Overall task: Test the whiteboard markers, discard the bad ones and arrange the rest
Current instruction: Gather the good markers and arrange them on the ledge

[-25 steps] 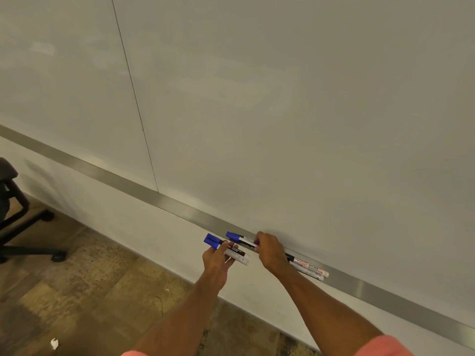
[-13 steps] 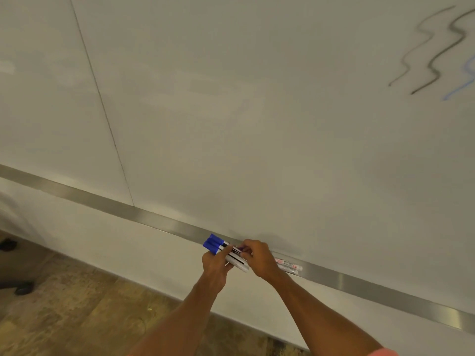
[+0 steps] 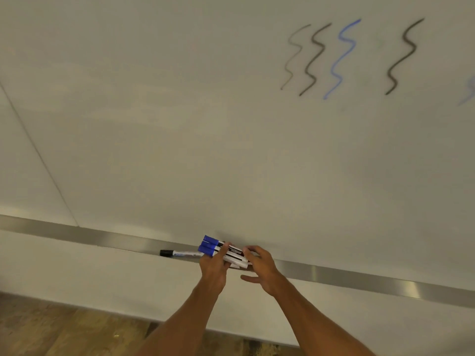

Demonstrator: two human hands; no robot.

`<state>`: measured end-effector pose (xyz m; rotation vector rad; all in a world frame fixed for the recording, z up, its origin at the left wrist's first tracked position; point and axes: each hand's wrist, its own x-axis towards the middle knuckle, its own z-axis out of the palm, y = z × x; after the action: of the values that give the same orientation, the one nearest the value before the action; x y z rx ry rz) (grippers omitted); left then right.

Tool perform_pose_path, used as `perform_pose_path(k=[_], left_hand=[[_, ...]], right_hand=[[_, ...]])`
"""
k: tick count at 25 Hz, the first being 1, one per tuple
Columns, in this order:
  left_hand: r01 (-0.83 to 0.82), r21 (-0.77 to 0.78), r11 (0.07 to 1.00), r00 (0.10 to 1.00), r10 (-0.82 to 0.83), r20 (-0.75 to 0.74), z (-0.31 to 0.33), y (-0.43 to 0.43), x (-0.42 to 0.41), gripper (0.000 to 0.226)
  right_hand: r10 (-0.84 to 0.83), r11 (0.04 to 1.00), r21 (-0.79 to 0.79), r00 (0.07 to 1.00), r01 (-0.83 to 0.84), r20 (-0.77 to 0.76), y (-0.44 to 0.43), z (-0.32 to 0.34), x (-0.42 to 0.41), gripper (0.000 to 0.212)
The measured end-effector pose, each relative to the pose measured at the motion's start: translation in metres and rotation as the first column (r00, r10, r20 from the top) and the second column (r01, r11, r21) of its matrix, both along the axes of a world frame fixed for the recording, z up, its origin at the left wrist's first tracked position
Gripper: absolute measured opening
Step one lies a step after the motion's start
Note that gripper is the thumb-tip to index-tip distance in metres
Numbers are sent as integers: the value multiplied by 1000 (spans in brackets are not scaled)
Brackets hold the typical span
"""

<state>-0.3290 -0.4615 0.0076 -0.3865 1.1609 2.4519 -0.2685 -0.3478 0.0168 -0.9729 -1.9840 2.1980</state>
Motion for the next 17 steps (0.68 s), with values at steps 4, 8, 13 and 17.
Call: perform_pose_path(k=[4, 8, 13, 17], left_hand=[[-21, 1, 1000, 999, 21, 31, 2, 48, 22, 17], [2, 10, 1000, 999, -2, 35, 6, 86, 45, 10], [-12, -102, 995, 998, 17, 54, 1, 116, 55, 13], [16, -403, 915, 985, -84, -154, -13, 123, 52, 15]], right_hand=[[-94, 968, -242, 988, 63, -119, 43, -3, 24, 21], [-190, 949, -283, 966, 136, -174, 79, -9, 39, 21], [-195, 959, -238, 969, 155, -153, 130, -18, 66, 14], [-211, 962, -196, 973, 191, -89, 167, -31, 87, 10]])
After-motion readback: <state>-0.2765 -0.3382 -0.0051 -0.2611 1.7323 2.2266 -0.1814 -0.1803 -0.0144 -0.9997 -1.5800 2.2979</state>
